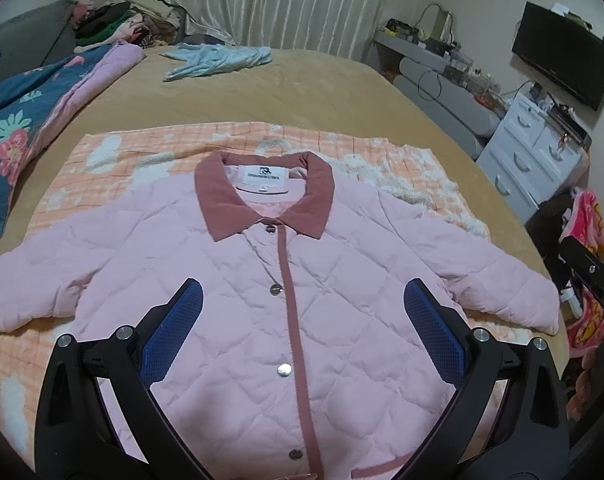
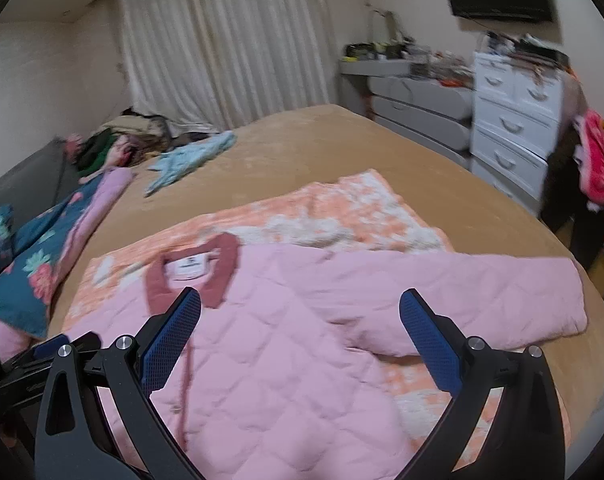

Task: Fold large clothes
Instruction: 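Reach the right gripper to a jacket sleeve cuff and grasp it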

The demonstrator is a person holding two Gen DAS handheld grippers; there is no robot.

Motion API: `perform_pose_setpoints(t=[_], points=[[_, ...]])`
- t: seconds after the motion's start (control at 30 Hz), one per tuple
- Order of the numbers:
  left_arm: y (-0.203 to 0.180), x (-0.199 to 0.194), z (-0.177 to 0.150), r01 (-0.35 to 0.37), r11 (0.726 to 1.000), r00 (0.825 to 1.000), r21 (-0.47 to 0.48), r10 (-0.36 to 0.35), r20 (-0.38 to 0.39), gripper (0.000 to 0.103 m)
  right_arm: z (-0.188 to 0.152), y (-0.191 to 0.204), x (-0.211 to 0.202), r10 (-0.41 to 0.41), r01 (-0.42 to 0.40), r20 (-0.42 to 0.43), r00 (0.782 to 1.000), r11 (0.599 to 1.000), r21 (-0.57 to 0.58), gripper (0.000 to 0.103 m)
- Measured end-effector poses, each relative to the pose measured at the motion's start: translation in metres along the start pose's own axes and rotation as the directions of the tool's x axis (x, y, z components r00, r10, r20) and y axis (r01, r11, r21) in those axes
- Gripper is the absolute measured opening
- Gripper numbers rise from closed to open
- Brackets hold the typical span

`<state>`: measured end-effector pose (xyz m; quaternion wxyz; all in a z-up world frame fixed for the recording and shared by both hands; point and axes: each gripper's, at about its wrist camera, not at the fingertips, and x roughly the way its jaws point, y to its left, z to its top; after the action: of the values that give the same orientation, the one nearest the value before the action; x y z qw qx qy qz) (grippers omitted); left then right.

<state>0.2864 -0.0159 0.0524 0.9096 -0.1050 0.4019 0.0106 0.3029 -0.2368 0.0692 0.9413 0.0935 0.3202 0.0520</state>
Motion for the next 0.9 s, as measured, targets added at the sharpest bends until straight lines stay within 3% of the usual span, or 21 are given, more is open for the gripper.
perform_pose_setpoints(t=[0.27,0.5,0.7,0.9], points=[[-0.029,0.038,0.000,0.012,0.999,1.000,0.029,-0.012,-0.029,0.094,-0.001,-0.067,0.030,-0.112,0.116,-0.037,0.993,0.984,0.133,0.099],[-0.054,0.072,-0.007,0.024,0.998,0.997,0.057,-0.020,-0.081,0.094,-0.008,-0.130,0.048,-0.220,0.231,-0.072,0.973,0.941,0.247,0.099],[-0.070,0.099,-0.015,0.015,0.996,0.993,0.084,-0.004,-0.119,0.094,-0.027,-0.187,0.068,-0.246,0.284,-0.144,0.958,0.875,0.392,0.099],[-0.071,0.117,-0.018,0.002,0.996,0.990,0.084,0.010,-0.143,0.094,-0.050,-0.241,0.087,-0.262,0.339,-0.217,0.940,0.774,0.534,0.099]])
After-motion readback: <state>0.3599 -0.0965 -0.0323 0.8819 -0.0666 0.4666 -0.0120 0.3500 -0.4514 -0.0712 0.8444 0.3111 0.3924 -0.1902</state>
